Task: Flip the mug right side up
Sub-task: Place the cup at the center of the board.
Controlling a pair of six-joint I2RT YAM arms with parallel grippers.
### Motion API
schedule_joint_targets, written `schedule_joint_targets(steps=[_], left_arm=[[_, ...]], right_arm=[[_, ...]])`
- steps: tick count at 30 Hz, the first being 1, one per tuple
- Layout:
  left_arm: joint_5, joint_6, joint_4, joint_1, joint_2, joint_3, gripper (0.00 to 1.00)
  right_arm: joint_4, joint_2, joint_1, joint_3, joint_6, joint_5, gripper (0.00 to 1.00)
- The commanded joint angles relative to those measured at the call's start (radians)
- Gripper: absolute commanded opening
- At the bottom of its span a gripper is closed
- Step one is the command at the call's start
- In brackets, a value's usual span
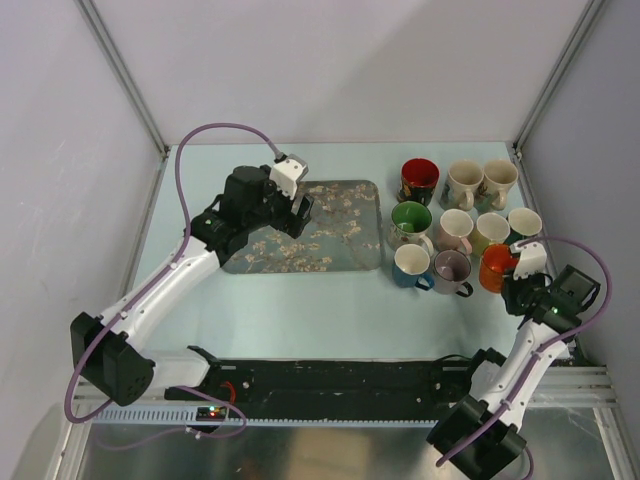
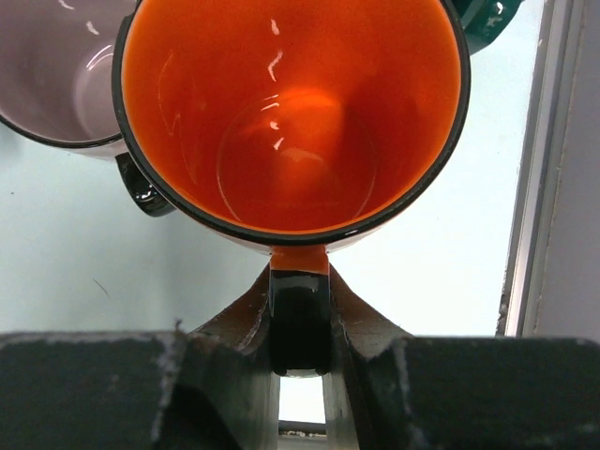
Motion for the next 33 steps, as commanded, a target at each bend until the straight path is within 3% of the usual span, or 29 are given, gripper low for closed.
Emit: schedule_joint_targets(steps=[1, 30, 33], left_arm=[[0.008, -0.006, 0.02, 0.002, -0.02, 0.022, 0.88], [0.004, 0.033, 0.02, 0.001, -0.017, 0.019, 0.88], [0.006, 0.034, 0.019, 0.001, -0.013, 0.022, 0.88]], right_arm=[[0.12, 0.021, -0.005, -0.002, 0.026, -0.006, 0.0], [0.536, 0.197, -0.033, -0.299, -0.124, 0.012, 0.0], [0.523, 0.215, -0.036, -0.314, -0.159, 0.023, 0.1]])
